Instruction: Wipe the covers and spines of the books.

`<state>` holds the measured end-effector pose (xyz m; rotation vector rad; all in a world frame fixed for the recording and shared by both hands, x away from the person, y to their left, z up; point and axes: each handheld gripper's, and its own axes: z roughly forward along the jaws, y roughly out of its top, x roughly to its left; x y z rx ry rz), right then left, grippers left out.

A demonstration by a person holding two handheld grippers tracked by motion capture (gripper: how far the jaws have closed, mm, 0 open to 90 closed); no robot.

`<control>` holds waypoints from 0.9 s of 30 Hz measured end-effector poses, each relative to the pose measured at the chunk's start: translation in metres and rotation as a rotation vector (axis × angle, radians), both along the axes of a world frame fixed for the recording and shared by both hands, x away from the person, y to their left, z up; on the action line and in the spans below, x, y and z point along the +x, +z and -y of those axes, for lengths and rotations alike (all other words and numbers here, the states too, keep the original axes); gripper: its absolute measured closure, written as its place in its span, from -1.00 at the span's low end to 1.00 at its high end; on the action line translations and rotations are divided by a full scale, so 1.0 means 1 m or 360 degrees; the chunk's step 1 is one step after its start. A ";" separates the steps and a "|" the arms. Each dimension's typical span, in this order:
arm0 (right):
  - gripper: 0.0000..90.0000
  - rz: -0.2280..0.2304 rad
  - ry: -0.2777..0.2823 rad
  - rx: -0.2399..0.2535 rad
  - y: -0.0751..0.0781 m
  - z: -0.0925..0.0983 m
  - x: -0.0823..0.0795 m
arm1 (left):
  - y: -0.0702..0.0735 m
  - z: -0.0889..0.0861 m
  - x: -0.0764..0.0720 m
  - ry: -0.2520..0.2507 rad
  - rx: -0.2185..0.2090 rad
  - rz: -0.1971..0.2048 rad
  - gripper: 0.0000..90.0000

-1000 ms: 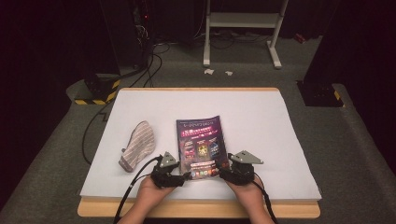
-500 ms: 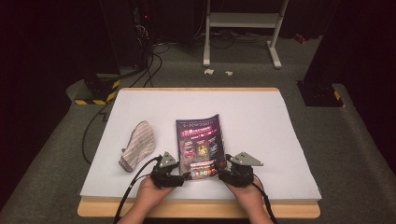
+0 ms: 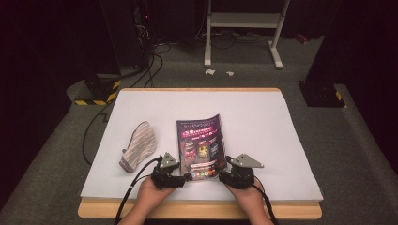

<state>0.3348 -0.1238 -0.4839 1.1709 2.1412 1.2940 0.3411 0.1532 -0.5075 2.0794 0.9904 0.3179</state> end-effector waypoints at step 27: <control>0.23 -0.0059 -0.0008 0.0045 -0.002 0.003 0.003 | 0.004 -0.005 0.001 0.0012 -0.0005 -0.0004 -0.18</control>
